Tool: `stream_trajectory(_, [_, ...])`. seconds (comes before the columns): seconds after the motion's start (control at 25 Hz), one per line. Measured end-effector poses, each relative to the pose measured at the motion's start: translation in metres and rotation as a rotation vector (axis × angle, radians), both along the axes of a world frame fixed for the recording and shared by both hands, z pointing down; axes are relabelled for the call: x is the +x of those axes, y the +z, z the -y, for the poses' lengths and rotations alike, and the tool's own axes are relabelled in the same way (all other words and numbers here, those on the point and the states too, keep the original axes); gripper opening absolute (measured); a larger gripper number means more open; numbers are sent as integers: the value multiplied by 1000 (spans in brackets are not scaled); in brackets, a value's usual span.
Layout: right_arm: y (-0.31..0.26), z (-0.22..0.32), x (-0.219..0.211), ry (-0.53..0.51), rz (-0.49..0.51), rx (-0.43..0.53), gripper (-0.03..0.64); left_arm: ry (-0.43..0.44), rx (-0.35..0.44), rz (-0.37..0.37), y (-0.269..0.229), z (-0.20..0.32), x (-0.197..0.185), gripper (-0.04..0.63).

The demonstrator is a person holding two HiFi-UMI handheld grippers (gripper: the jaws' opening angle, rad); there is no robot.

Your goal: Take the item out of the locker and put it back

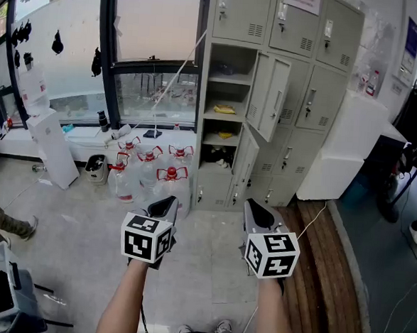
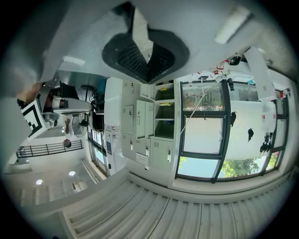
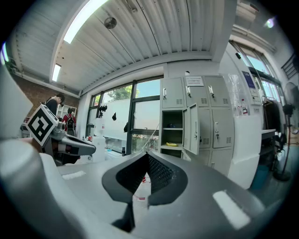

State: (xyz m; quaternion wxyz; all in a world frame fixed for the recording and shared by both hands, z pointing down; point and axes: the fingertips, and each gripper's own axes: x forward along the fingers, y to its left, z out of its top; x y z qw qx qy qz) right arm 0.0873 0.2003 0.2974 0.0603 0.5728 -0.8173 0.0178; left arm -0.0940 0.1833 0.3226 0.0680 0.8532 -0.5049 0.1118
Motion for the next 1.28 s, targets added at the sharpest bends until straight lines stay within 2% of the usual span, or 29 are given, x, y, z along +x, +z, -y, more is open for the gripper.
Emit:
stream_trajectory(0.68, [-1,1,4,13,14,15,28,11,-4,5,0,-1,7,0])
stream_trajectory(1.28, [0,0,-5,9,26,7,214,28,-7,-2,2,1,5,0])
